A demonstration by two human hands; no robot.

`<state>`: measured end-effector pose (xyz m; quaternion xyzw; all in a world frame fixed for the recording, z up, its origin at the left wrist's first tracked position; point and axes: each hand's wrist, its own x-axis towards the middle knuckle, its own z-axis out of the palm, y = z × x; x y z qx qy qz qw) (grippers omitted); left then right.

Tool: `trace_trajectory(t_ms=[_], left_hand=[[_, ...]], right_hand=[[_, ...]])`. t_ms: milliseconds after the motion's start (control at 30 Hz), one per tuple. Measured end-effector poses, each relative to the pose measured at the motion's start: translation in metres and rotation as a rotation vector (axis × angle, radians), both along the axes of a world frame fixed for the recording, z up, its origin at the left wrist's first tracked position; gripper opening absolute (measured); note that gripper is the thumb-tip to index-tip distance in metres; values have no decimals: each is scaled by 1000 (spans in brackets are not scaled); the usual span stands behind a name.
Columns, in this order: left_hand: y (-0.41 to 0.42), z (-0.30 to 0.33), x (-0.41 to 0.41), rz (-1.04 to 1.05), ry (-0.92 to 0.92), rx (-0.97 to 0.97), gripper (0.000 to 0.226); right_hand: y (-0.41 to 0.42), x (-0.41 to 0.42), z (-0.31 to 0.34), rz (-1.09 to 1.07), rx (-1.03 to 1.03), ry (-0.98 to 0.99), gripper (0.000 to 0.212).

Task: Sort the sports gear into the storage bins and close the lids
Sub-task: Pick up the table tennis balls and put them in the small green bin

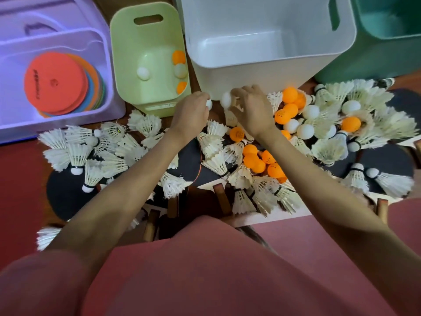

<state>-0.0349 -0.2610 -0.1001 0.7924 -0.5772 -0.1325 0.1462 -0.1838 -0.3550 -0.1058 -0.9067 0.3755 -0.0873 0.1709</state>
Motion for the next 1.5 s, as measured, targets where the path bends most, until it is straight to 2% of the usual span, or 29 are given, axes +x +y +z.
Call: trace_trajectory(t_ms=[100,267,467,567,700,767,833,933,1033,1133,1267,1367,1500], left_hand=[[-17,0,-10,-20,-126,135,14],[-35,-8,-21,-28,-309,305,21],[-39,-19,-20,-3,-315,373,26],[-34,-20,-12,33,-159,268,20],[-12,-5,-10,154,246,-13,31],[8,10,-13,148,373,-170,34],[29,26,-13,168,361,-352,37],[50,41,4,339,284,-581,35],[53,38,47,516,249,-521,38],[52,37,85,523,211,-351,42],[50,40,106,511,155,-249,47],[52,42,107,472,145,-245,45],[61,45,87,401,145,-387,29]], right_hand=[[1,-24,6,-87,47,-72,32],[2,-52,9,-215,113,-151,36],[11,-66,13,-243,175,-170,35],[21,-69,12,-217,176,-187,35],[34,-67,12,-156,145,-285,38],[38,-63,12,-130,131,-310,37],[41,-54,12,-101,135,-304,37],[48,-29,15,12,144,-272,36],[56,12,28,126,124,-302,35],[57,59,42,164,93,-354,36],[54,100,47,153,55,-354,37],[54,100,47,129,45,-350,38],[54,64,47,100,40,-361,31]])
